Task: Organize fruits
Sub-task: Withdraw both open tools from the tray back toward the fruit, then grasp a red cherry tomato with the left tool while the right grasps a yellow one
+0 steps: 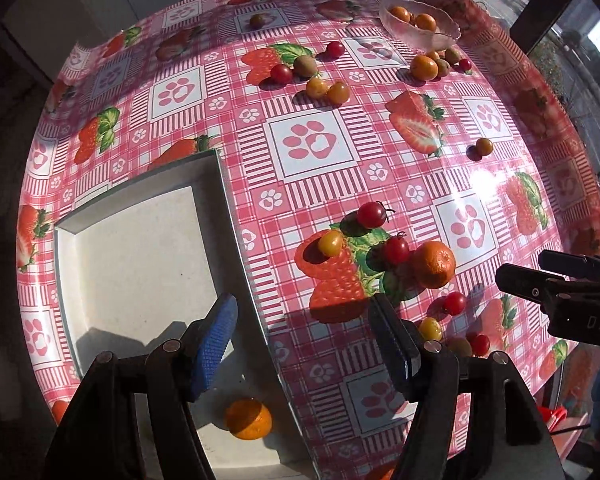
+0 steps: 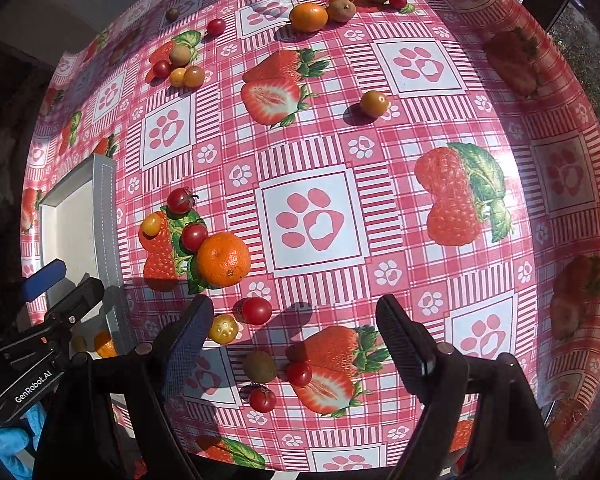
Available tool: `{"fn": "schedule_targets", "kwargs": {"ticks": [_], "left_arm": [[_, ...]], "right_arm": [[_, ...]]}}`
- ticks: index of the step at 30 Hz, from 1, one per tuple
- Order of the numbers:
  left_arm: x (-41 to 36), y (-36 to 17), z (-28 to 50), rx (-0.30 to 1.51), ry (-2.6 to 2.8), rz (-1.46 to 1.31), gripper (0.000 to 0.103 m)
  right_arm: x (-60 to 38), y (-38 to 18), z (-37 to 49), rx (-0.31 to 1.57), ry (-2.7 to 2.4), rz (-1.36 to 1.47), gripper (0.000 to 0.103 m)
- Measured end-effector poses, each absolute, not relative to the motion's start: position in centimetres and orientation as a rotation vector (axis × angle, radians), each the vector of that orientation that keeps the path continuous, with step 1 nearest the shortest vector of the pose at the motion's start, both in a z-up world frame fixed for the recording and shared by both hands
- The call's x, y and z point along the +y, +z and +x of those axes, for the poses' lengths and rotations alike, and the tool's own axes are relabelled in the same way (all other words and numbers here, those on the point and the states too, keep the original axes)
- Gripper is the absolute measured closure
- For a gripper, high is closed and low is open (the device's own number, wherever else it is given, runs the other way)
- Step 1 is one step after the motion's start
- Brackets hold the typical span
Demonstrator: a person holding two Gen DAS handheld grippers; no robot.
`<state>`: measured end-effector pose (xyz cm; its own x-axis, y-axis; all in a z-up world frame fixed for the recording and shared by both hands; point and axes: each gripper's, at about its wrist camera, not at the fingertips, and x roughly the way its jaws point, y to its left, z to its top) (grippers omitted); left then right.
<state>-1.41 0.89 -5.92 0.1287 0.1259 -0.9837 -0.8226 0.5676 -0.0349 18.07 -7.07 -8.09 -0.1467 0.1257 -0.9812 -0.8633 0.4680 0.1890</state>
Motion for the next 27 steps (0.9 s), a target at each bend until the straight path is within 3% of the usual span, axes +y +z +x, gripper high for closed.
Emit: {"fn": "schedule_targets", "kwargs": {"ticks": [20,21,24,27], "left_arm": [[4.7,-12.2,5.5,1.297,0.781,-0.738,0.034],[4.7,-12.4,5.6,1.299,0.784,-0.74,0.034],[4.5,-12.9,5.9,1.303,0.79,-0.738,0.034],[4.2,-13.1,6.1,1.305,0.799,-0.73,0.034]], "right_arm": [[1.2,-11.5,25.4,1.322,0.98,-0.75,0.017],[1.5,-11.7,25.3,1.313,0.982,-0.759,0.018],[2.2,-12.5,25.4,1.302,0.976,-0.783,0.035],[2.4,-12.5,25.2,1.276,0.975,-0.785,0.04]]}}
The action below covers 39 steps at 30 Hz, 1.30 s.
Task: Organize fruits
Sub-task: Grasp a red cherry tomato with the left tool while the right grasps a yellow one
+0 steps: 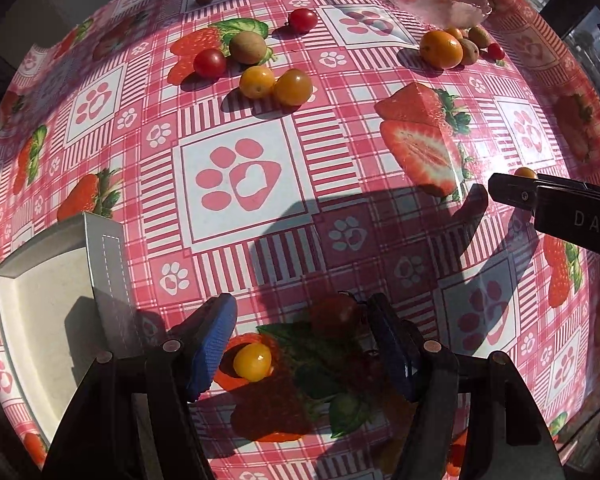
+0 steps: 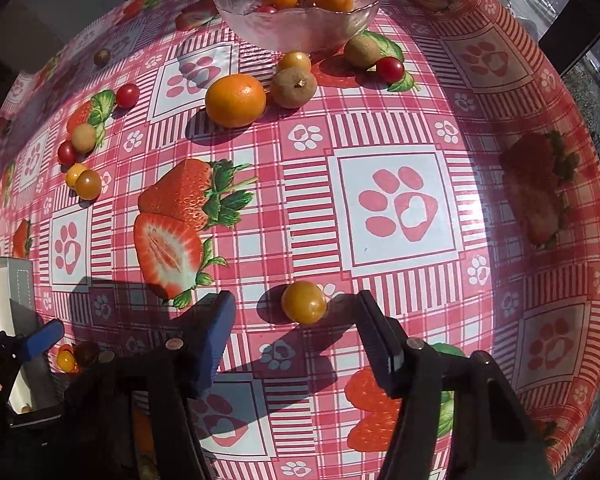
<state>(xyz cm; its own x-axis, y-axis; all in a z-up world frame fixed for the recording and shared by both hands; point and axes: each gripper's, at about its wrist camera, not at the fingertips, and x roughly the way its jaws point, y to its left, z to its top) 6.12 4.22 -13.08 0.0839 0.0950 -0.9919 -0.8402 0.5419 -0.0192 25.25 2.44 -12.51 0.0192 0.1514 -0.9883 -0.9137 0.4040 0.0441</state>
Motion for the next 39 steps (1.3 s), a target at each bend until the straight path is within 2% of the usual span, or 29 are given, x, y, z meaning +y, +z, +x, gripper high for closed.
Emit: {"fn": "schedule_targets", "kwargs": {"ticks": [1,5,8,9,10,18,39], "left_arm": [[4.1,-13.1,6.2,1.304,0.798,-0.728,0.034],[3.7,-13.1,6.4,1.304,0.806,-0.729,0.036],[3.2,-12.8,6.9,1.302,0.798,-0.715,0.056],[3.1,-12.6,7.1,1.302,0.793,-0.71,0.066],[3.0,-12.4,7.0,1.303,0.79,-0.706,0.07],[3.3,-10.9,4.7,1.22,0.767,-0.839,0.07],[1.8,-5.2,-3.8,1.116,0.812,-0.86,0.07]], "right_arm": [[2.5,-12.5,25.1,1.266,0.975,-0.792,0.045],[2.7,-12.3,24.7,1.238,0.994,-0.797,0.08],[2.5,-12.1,24.8,1.255,1.007,-0.767,0.08],[2.2,-12.0,24.9,1.261,1.013,-0.756,0.08],[2.1,-11.9,25.0,1.269,1.022,-0.743,0.08],[-0.7,-9.7,24.6,1.294,1.079,-0.659,0.08],[-5.2,-6.3,17.0,1.376,1.172,-0.656,0.08]]}}
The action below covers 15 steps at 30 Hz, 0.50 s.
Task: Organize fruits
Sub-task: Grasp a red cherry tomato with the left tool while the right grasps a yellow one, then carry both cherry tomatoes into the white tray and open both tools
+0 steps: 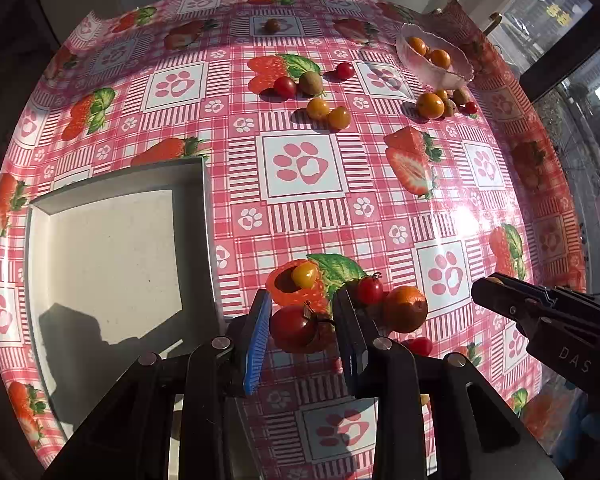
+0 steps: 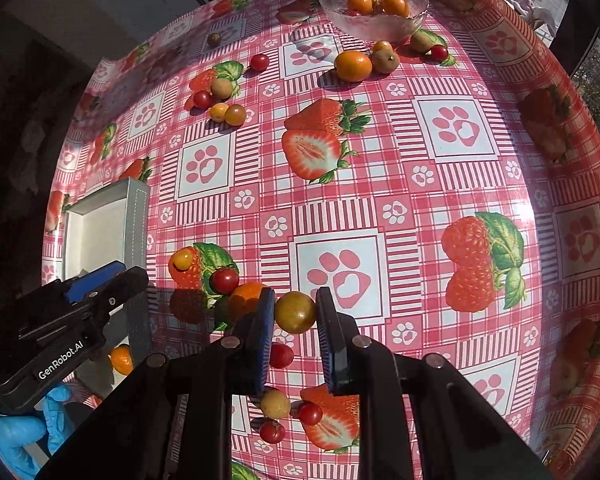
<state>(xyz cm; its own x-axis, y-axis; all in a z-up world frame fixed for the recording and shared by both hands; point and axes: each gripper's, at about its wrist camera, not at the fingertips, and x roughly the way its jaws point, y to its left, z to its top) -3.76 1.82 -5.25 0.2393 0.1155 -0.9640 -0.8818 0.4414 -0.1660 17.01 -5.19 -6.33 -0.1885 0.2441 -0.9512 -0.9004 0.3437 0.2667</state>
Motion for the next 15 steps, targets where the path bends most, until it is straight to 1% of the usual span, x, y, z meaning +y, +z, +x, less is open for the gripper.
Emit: {"fn": "schedule_targets", "kwargs": {"ticks": [5,15], "left_arm": [[2.0,-5.0,-5.6,1.096,0.846,-0.879,0.07],[2.6,-5.2,-11.9,1.069,0.939,-0.931,0.07]], "right_arm": [[-4.9,-5.7,14.0,1.37,1.216,-0.688,0.08],[-3.1,-4.8,7.4,1.342,1.318,-0.78,0.08]]}}
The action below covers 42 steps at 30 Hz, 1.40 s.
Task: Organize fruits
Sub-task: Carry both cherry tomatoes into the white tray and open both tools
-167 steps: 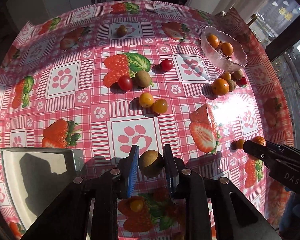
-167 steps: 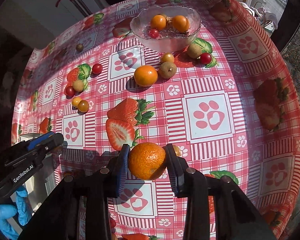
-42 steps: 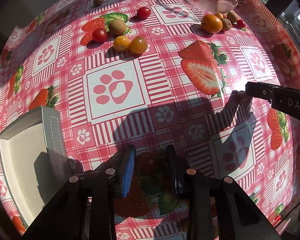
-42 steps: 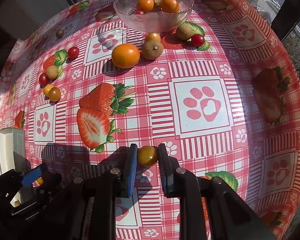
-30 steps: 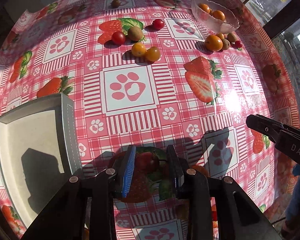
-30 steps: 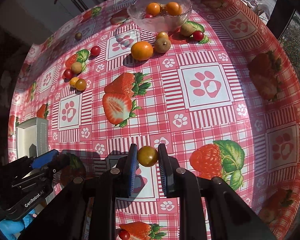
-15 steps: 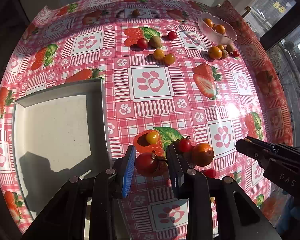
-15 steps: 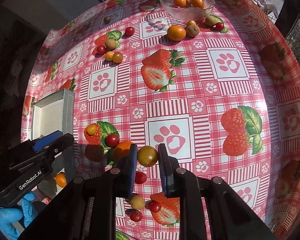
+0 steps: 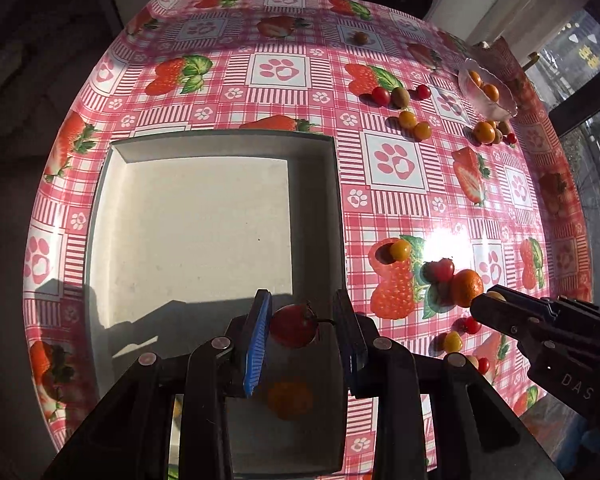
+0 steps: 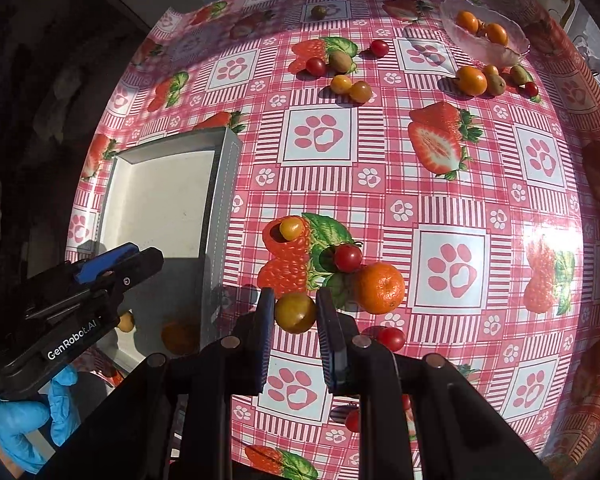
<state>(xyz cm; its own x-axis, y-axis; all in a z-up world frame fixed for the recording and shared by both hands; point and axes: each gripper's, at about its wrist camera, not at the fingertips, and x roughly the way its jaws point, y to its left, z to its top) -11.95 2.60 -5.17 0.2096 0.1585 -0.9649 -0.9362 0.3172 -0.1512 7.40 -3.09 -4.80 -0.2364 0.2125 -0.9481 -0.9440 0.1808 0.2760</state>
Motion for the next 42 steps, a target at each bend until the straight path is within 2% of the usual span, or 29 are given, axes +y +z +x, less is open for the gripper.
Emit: {"fn": "schedule_targets", "kwargs": {"ticks": [13,26,27,28,29,31,33,35,36,37,40,42], "left_arm": [[3.3,-8.0,-18.8,1.106,1.031,-0.973,0.07],[3.7,-11.8,-19.7,1.197,1.037,-0.966,0.069],[3.7,-12.0,-19.7,1.206,1.04,-0.968,0.066],[3.6,-12.2,-19.6,1.216,1.047,-0.962,0.054],[3.5,-12.2,-19.7,1.226,1.068,-0.944,0.049],[3.3,-12.3,-19.8,1.23,1.083,-0.932,0.044],[3.3,-12.5,-20.2,1.223,1.08,-0.958,0.044],[3.4,-12.5,-20.7,1.22,1.096,-0.973,0.043],[3.5,-12.5,-20.9,1.229,1.112,-0.973,0.039],[3.7,-12.5,-21.2,1.233,1.124,-0.975,0.037],[3.7,-12.1,-21.8,1.206,1.103,-1.018,0.037],[3.6,-11.7,-21.8,1.215,1.107,-1.006,0.037]], "right_arm": [[0.1,-6.5,-1.2,1.336,1.436,-0.899,0.08],[2.8,-12.1,-6.3,1.323,1.429,-1.083,0.079],[2.8,-12.3,-6.4,1.317,1.428,-1.097,0.079],[2.8,-12.4,-6.6,1.309,1.428,-1.109,0.079],[2.7,-12.4,-6.8,1.298,1.432,-1.113,0.079],[2.7,-12.4,-6.9,1.292,1.436,-1.123,0.078],[2.7,-12.4,-6.9,1.311,1.442,-1.115,0.075],[2.9,-12.5,-6.7,1.338,1.44,-1.097,0.059],[3.1,-12.4,-6.5,1.355,1.443,-1.08,0.056],[3.1,-12.3,-6.4,1.374,1.444,-1.063,0.046],[3.2,-11.3,-5.9,1.394,1.466,-1.001,0.035],[3.0,-10.2,-5.7,1.358,1.459,-0.99,0.02]]}}
